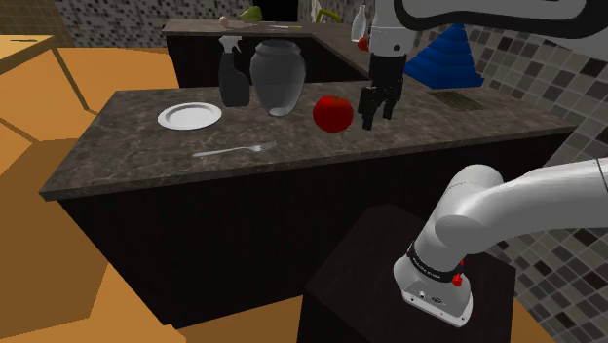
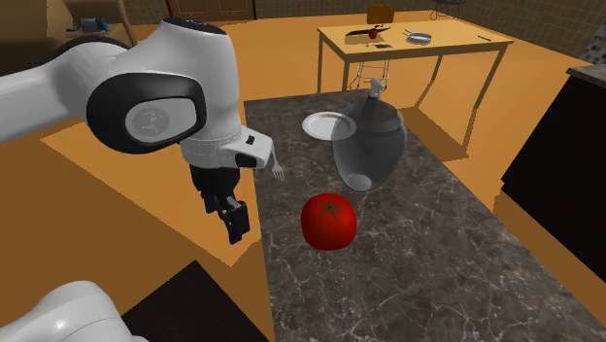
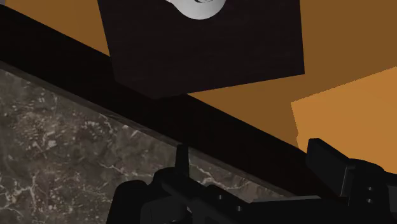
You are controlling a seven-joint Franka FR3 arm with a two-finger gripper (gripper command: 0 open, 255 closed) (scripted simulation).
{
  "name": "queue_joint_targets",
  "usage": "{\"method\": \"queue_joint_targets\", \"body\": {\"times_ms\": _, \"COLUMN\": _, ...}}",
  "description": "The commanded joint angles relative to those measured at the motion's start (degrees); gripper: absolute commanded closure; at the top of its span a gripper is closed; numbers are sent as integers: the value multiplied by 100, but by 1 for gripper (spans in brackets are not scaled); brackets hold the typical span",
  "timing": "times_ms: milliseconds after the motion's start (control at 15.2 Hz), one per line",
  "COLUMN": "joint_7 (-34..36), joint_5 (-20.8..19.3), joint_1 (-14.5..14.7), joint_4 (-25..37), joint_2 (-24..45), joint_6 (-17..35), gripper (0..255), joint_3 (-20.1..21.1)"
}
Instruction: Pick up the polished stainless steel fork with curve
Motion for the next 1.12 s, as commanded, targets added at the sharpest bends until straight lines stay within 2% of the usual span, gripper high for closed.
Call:
{"method": "queue_joint_targets", "body": {"times_ms": 0, "joint_7": 0, "joint_5": 0, "joint_1": 0, "joint_4": 0, "joint_2": 0, "joint_6": 0, "gripper": 0, "joint_3": 0}}
{"method": "queue_joint_targets", "body": {"times_ms": 528, "joint_7": -985, "joint_5": -49, "joint_1": 534, "joint_4": 675, "joint_2": 1646, "joint_6": 1045, "gripper": 0, "joint_3": -48}}
{"method": "queue_joint_targets", "body": {"times_ms": 1056, "joint_7": -1915, "joint_5": -11, "joint_1": 975, "joint_4": 1676, "joint_2": 3224, "joint_6": 1708, "gripper": 0, "joint_3": 62}}
